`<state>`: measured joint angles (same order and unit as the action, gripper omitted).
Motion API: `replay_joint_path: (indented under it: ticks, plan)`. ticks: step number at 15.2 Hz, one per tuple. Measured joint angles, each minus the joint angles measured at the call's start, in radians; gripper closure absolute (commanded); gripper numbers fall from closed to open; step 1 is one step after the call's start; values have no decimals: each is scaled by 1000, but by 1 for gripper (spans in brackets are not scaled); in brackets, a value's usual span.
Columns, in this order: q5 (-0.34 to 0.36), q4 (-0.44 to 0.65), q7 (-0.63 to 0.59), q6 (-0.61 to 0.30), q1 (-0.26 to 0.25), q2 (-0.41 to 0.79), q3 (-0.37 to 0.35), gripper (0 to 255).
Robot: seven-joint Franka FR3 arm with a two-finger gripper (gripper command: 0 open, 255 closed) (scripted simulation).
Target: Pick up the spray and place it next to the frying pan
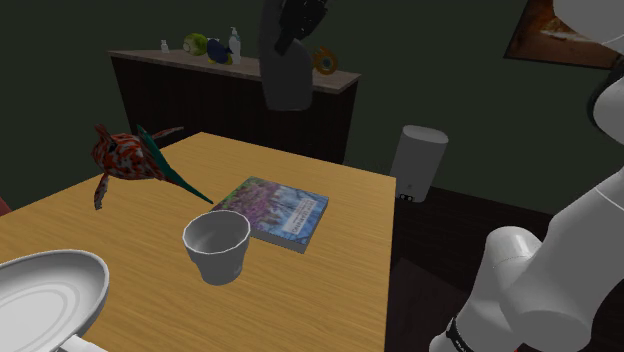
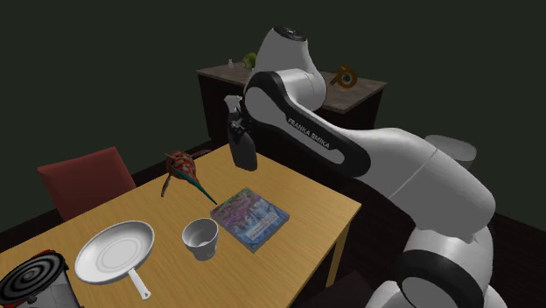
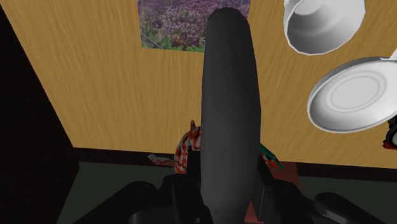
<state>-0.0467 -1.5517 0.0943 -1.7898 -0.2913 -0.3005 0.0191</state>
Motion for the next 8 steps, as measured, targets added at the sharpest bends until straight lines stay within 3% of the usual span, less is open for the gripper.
replay_joint_path:
  ticks: [8]
  plan:
    - [53, -37, -192, 0, -40, -40, -149, 255]
